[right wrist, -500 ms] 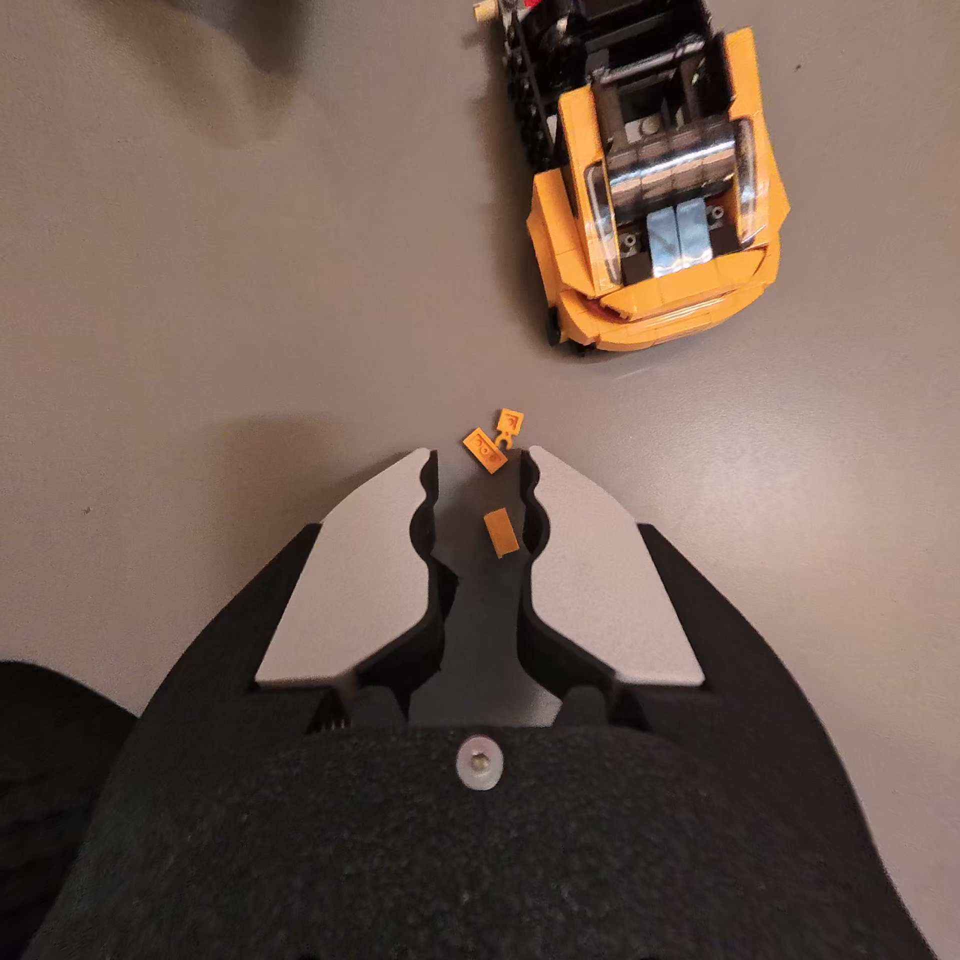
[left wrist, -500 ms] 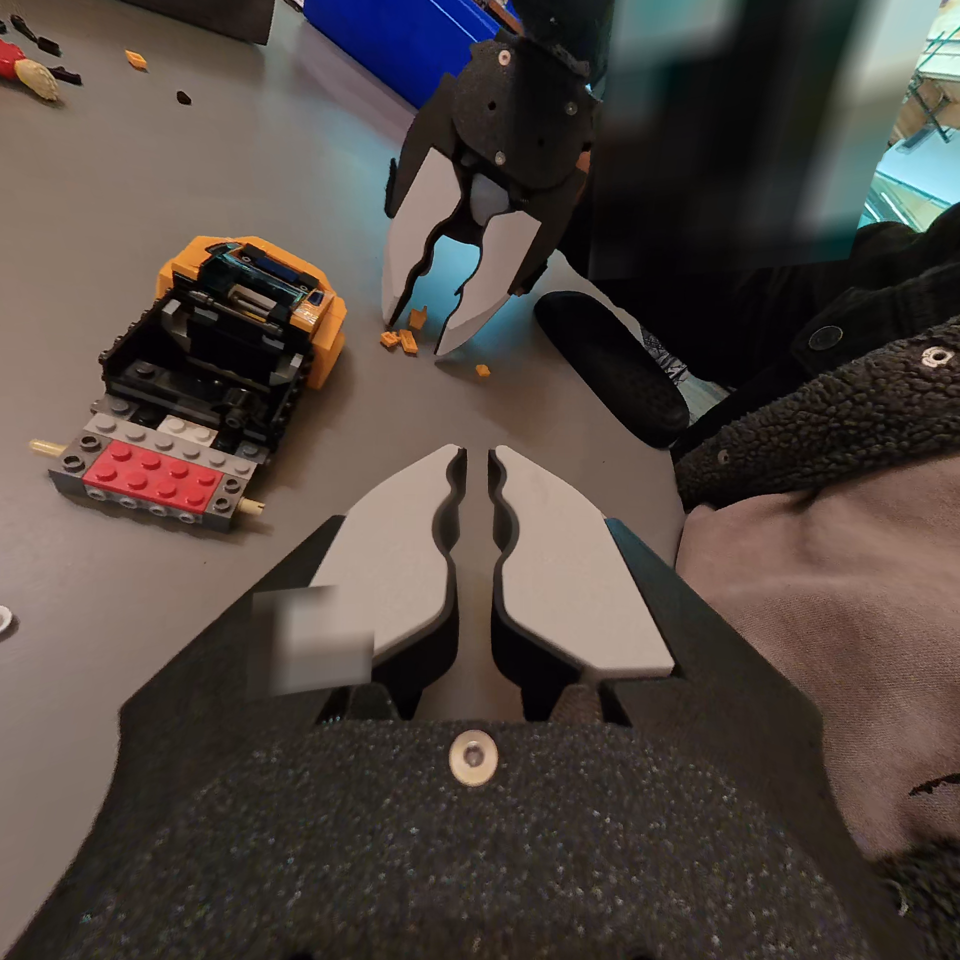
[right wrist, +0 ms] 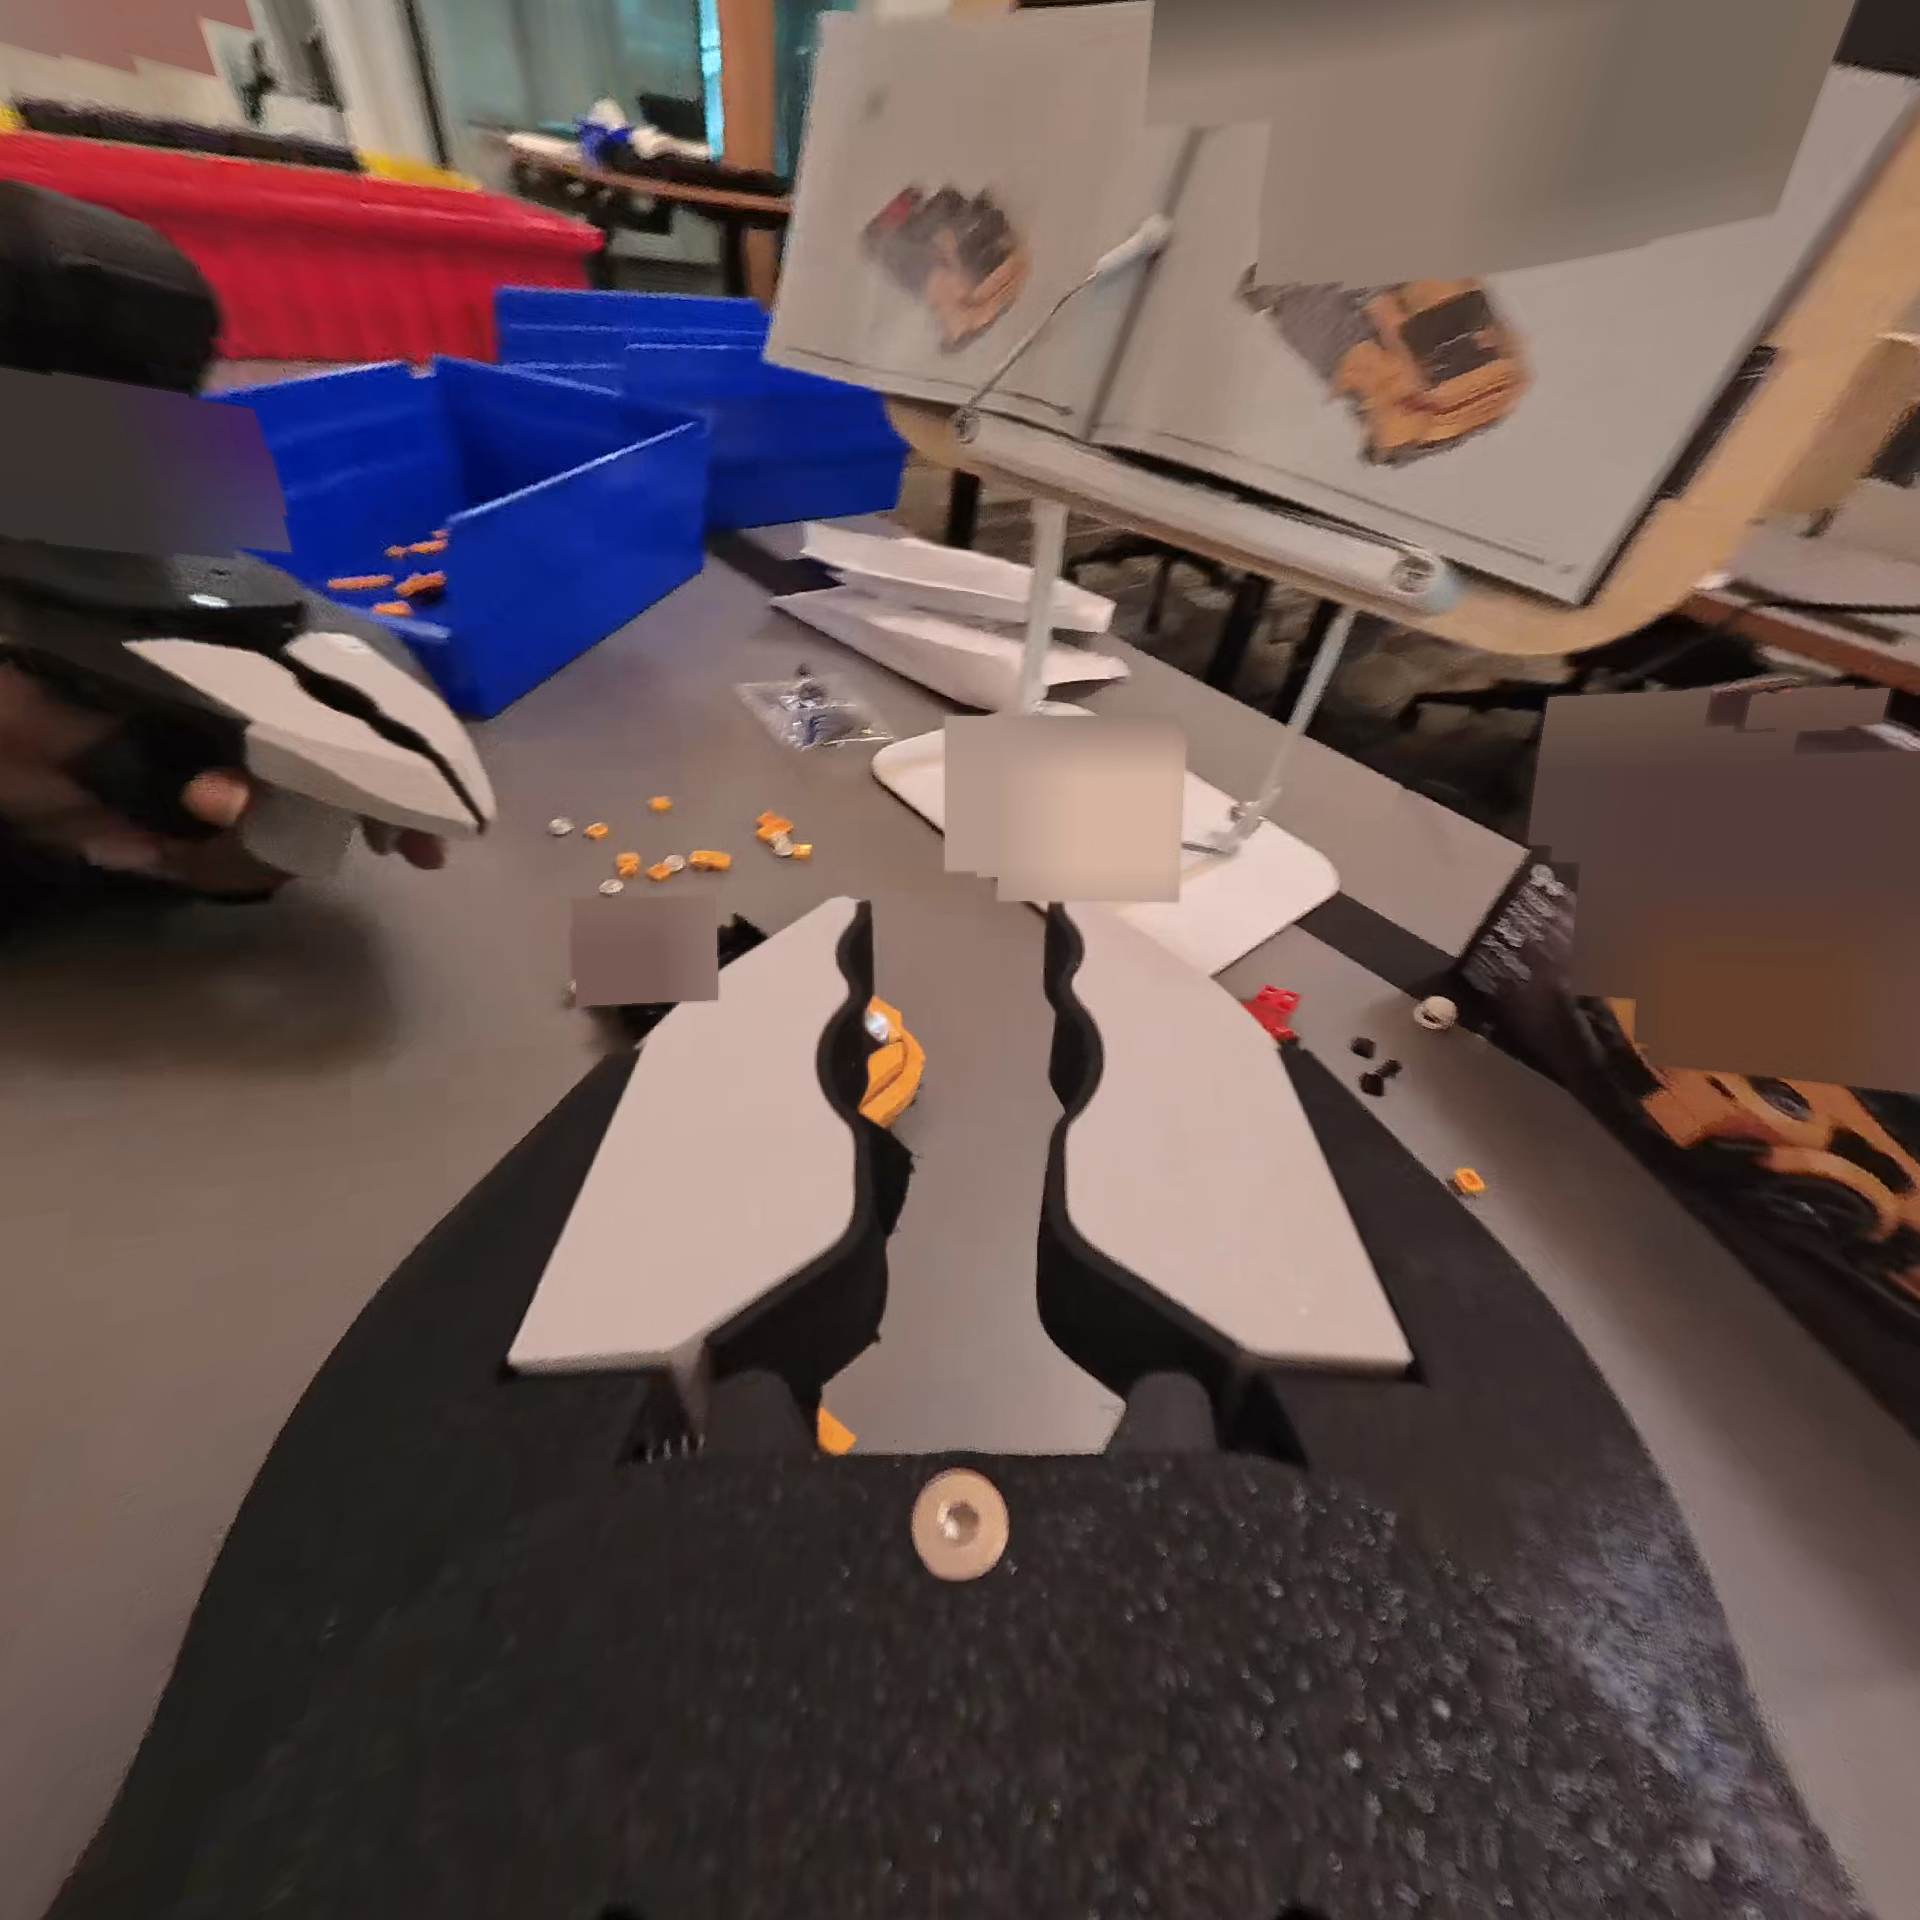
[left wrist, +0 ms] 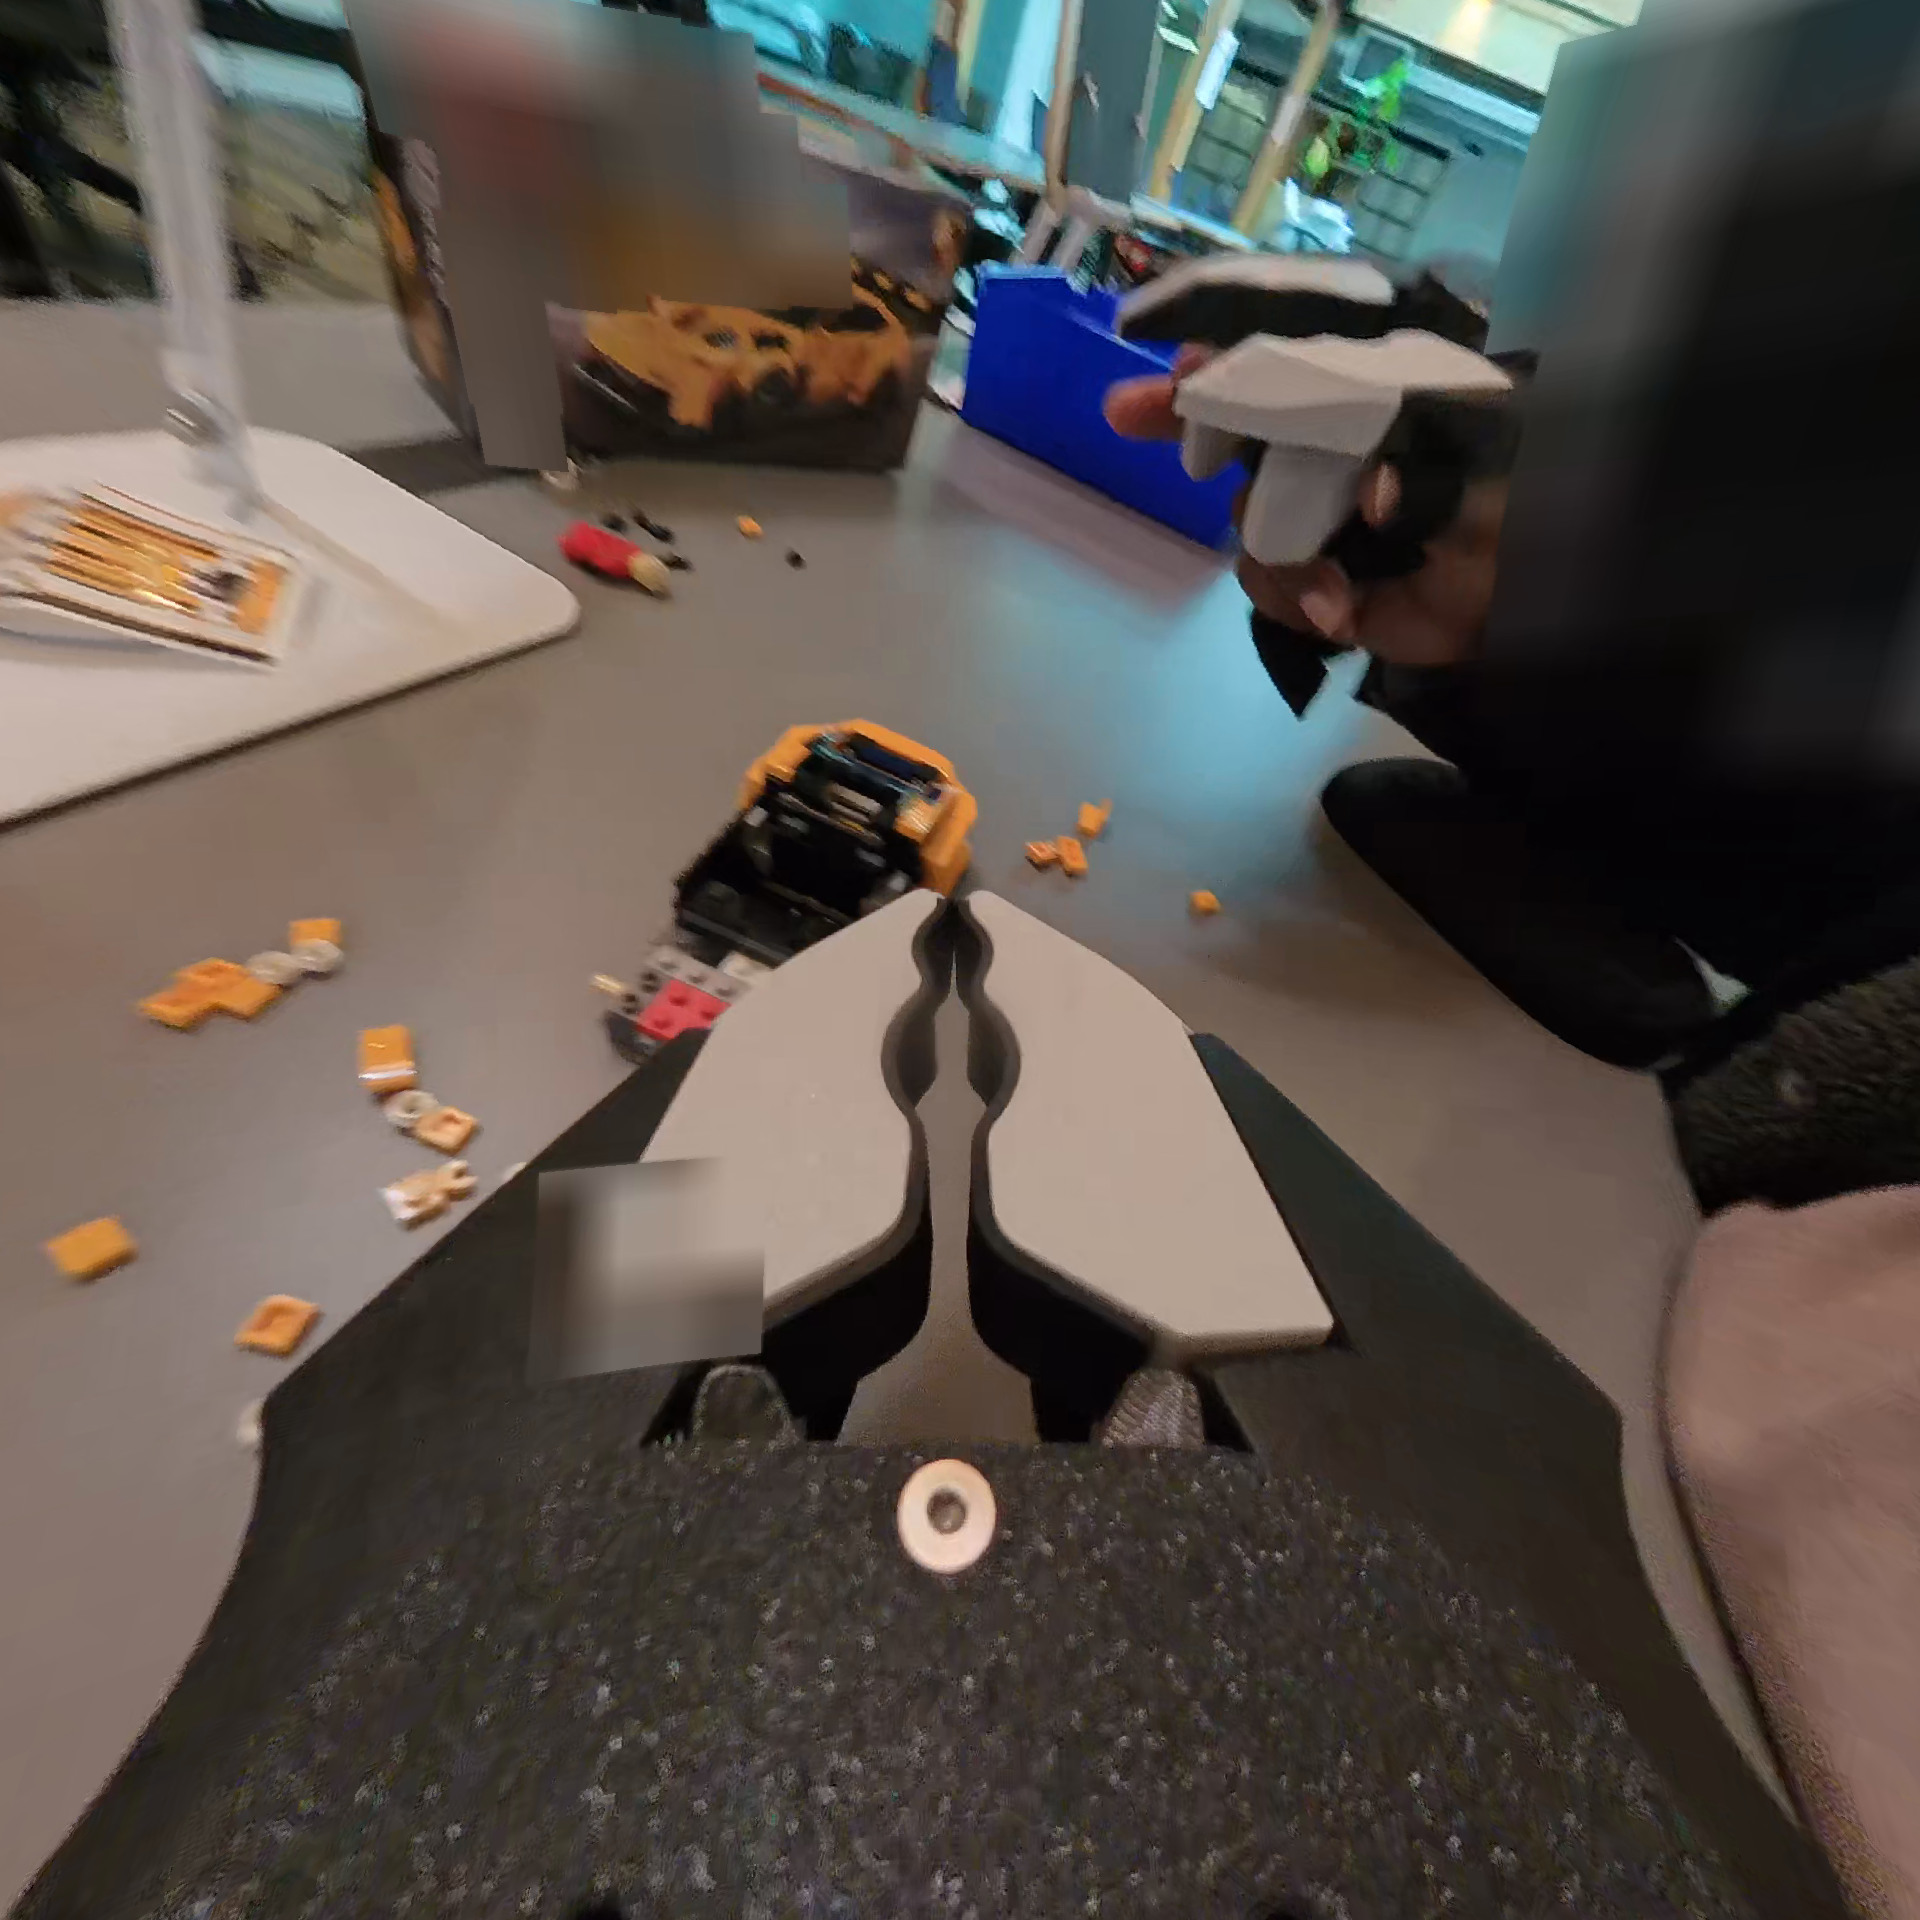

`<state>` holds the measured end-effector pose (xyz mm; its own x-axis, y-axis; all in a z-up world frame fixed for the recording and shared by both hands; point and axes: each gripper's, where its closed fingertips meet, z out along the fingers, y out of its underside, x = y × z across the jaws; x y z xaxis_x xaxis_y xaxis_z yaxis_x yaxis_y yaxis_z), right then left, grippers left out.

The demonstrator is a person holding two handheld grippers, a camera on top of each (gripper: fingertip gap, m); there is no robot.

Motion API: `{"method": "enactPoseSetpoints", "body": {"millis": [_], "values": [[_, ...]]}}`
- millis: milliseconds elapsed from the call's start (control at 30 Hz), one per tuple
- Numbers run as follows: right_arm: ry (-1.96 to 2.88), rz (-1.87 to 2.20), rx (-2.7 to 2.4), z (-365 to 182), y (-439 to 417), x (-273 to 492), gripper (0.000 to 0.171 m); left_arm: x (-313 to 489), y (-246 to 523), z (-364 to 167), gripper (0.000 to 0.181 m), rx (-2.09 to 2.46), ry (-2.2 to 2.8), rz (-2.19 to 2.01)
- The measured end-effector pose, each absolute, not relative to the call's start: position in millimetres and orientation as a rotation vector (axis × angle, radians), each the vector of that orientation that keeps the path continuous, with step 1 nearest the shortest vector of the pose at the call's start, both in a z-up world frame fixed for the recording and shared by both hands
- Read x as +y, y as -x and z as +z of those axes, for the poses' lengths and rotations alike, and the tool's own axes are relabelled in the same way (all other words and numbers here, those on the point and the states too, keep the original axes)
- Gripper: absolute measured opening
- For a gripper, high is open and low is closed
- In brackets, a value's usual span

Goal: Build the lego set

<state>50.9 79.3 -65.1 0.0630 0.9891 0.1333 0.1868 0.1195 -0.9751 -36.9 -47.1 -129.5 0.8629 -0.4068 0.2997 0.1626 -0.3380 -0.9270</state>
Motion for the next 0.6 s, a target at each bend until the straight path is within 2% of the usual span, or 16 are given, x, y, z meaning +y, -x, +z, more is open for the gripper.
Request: {"method": "enactPoseSetpoints", "body": {"millis": [133,200,233,500,600], "values": [[1.330,0.847,-1.259,-80,-64,97,0.018,-44,55,-118,0.000,0.154,1.765,-0.410],[1.329,0.811,-1.259,-86,-69,103,0.002,-44,59,-115,0.000,0.163,1.748,-0.333],[1.321,0.806,-1.270,-88,-71,104,0.000,-44,61,-114,0.000,0.171,1.741,-0.292],[1.383,0.717,-1.706,-149,-90,93,0.000,-42,65,-114,0.000,0.219,1.729,-0.144],[1.421,0.717,-1.892,-174,-98,78,0.012,-41,65,-116,0.000,0.215,1.736,-0.153]]}}
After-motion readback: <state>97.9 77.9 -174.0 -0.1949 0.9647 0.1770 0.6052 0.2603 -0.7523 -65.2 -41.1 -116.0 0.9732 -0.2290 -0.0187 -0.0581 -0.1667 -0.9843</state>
